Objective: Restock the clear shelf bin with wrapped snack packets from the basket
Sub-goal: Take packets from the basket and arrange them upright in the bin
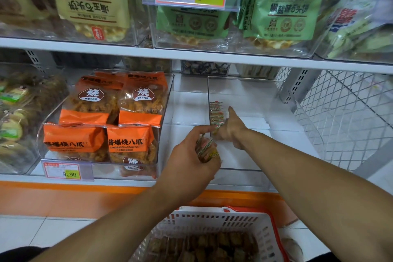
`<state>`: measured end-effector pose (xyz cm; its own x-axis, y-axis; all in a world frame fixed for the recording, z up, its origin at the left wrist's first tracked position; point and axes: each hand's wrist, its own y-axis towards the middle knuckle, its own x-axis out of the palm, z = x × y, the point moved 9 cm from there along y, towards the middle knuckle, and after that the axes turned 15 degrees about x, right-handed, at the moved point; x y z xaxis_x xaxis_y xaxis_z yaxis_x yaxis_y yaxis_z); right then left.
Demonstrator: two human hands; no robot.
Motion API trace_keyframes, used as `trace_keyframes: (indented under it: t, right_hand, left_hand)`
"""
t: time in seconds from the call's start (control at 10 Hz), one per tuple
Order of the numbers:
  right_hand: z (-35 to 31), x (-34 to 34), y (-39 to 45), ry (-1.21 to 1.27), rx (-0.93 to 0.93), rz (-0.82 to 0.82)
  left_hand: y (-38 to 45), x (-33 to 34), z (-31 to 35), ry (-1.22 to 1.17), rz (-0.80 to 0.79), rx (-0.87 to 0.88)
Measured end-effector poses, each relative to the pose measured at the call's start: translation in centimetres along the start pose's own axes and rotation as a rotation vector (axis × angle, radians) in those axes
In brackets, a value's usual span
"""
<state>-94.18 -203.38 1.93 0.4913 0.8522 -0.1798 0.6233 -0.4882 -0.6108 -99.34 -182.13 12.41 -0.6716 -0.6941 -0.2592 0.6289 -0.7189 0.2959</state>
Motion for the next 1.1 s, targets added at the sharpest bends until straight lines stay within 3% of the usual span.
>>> trace_keyframes:
  t: [0.1,0.2,0.3,0.5,0.7,0.9,1.1]
  right_hand:
    - [-0.6,0.5,-1.4,0.031,-0.041,0.006]
    - [0.0,-1.6,-1.2,-0.154,-0.011,0.214]
    - [-0.1,-2.2,-1.3,-0.344,0.007,0.266]
    - [0.9,-1.4,-1.6,-0.235,0.066,0.127]
    - [0.1,-1.0,-2.3,-0.37,0.05,0.115]
    - [-1.2,-0.2,-3.1,-0.423,-0.126,0.021]
    - [-0.9,-1.8,-2.8,-0.417,-0.073,0.113]
  left_hand:
    - [0.0,0.0,0.0,0.005,-0.007,0.004]
    - [0.0,0.0,-0.1,0.001,-0.012,0.002]
    - [0.0,0.0,-0.2,0.001,-0.019,0.0]
    - [0.1,0.2,-0.1,0.001,-0.014,0.016]
    - [0.0,-0.1,-0.3,0.007,-0.009,0.012]
    - [0.1,-0.2,-0.5,-0.006,0.001,-0.002]
    - [0.1,-0.3,-0.4,-0.068,0.005,-0.019]
